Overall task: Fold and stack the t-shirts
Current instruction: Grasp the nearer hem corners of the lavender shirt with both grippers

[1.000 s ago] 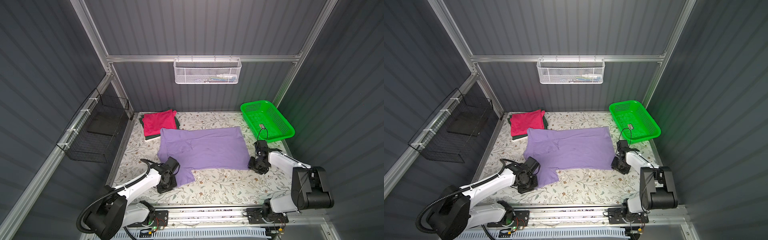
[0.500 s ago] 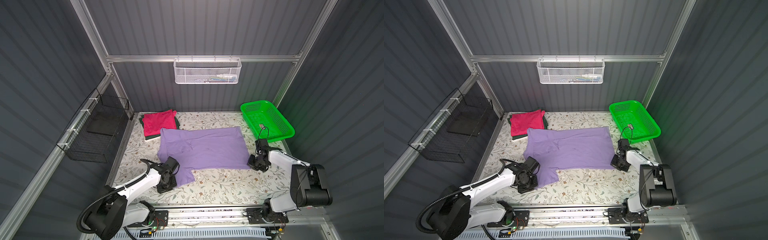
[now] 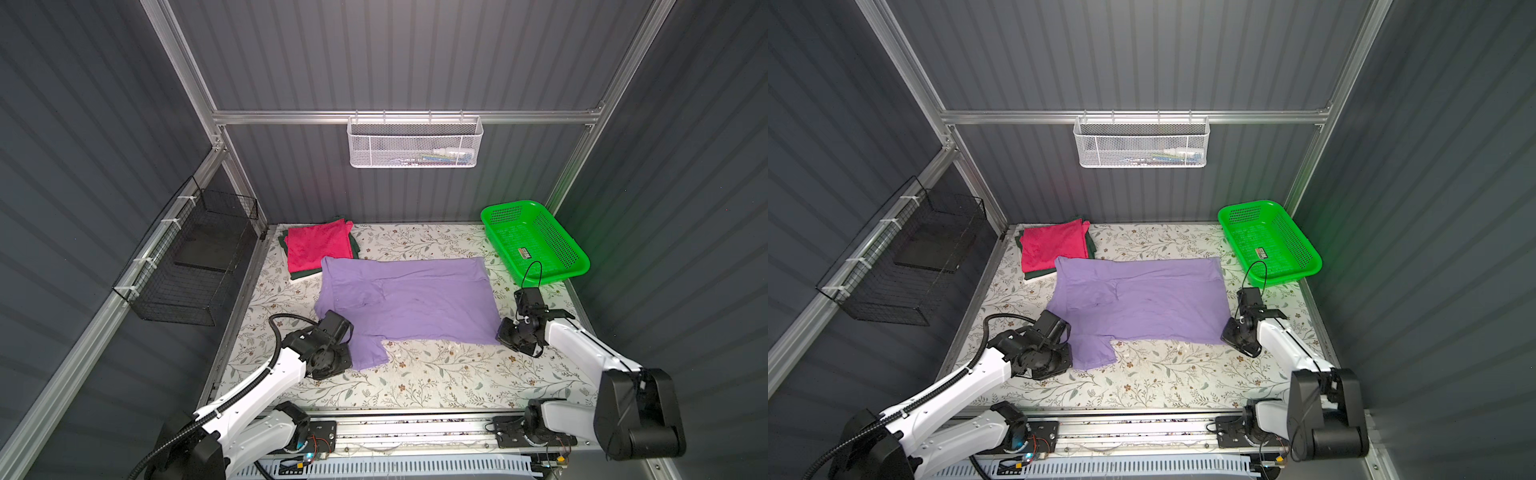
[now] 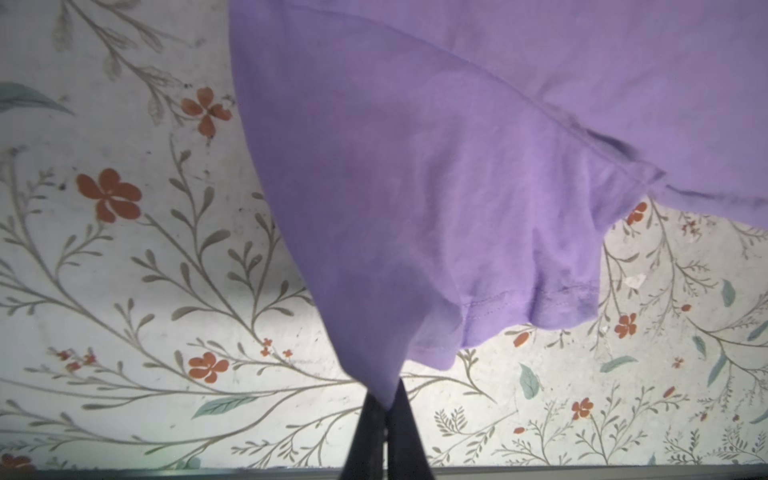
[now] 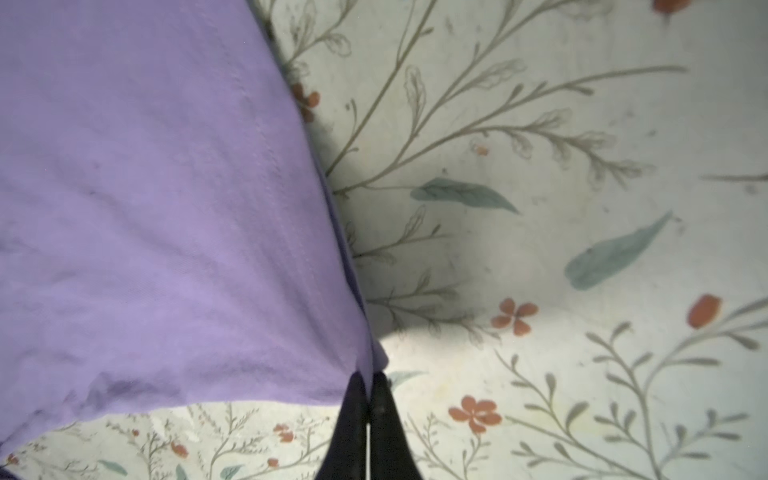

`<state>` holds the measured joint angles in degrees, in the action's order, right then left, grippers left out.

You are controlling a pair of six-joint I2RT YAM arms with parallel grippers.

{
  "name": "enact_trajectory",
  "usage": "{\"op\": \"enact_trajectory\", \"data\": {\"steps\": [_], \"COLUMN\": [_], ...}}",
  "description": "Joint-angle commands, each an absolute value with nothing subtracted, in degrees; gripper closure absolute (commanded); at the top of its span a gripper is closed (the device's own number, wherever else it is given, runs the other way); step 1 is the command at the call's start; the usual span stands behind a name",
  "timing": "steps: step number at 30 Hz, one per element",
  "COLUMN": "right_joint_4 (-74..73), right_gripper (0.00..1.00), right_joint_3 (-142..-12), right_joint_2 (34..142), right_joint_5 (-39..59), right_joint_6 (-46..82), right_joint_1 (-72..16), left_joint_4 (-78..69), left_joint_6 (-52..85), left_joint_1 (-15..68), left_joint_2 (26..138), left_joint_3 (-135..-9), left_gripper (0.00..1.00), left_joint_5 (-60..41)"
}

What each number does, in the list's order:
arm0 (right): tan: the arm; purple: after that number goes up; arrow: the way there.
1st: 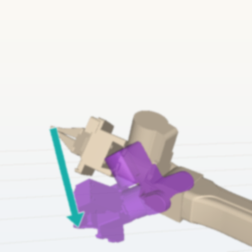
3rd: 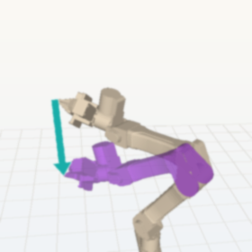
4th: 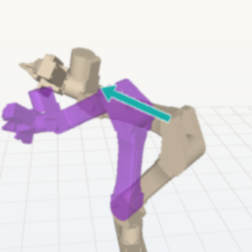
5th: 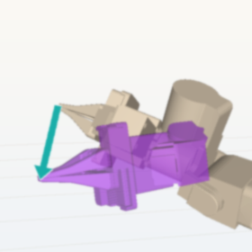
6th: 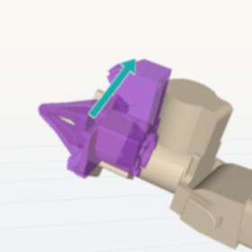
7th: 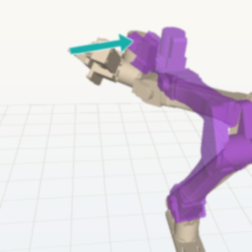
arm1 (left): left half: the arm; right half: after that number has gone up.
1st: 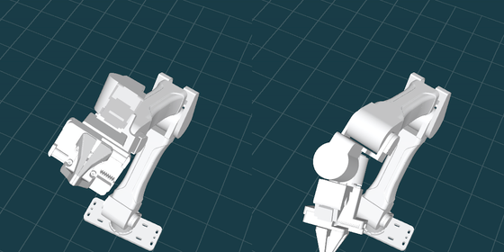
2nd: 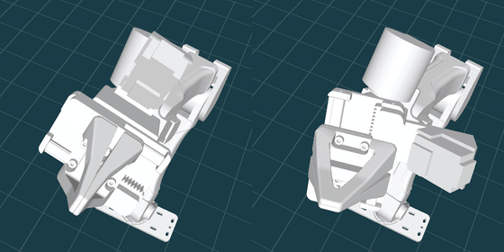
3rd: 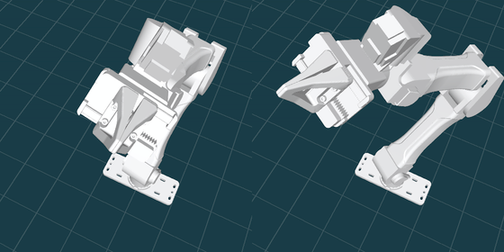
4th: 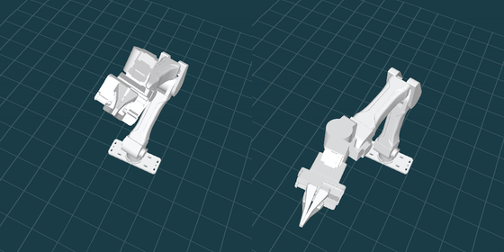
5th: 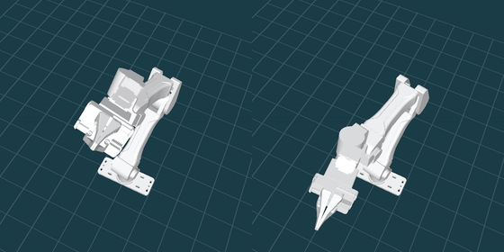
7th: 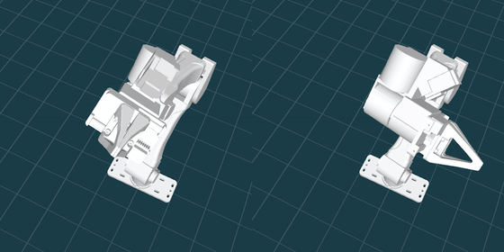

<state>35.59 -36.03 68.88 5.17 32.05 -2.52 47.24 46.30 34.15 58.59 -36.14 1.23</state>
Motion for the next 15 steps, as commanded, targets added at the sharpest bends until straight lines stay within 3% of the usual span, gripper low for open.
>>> {"op": "enact_trajectory", "data": {"steps": [1,10,15], "right_joint_4": [41.9,43.5,43.5], "right_gripper": [1.00,1.00,1.00], "right_joint_3": [-35.8,-34.4,-33.2], "right_joint_2": [62.4,54.8,49.9], "right_joint_5": [4.8,2.3,3.9], "right_joint_6": [34.1,38.8,41.7], "right_joint_1": [-3.0,-6.0,-6.4], "left_joint_4": [53.7,62.2,62.1], "left_joint_6": [47.3,52.0,52.2], "left_joint_1": [34.1,34.1,34.1], "left_joint_2": [57.3,46.1,45.8], "left_joint_3": [-39.0,-43.2,-45.1], "left_gripper": [1.00,1.00,1.00], "left_joint_5": [2.6,10.1,10.5]}}
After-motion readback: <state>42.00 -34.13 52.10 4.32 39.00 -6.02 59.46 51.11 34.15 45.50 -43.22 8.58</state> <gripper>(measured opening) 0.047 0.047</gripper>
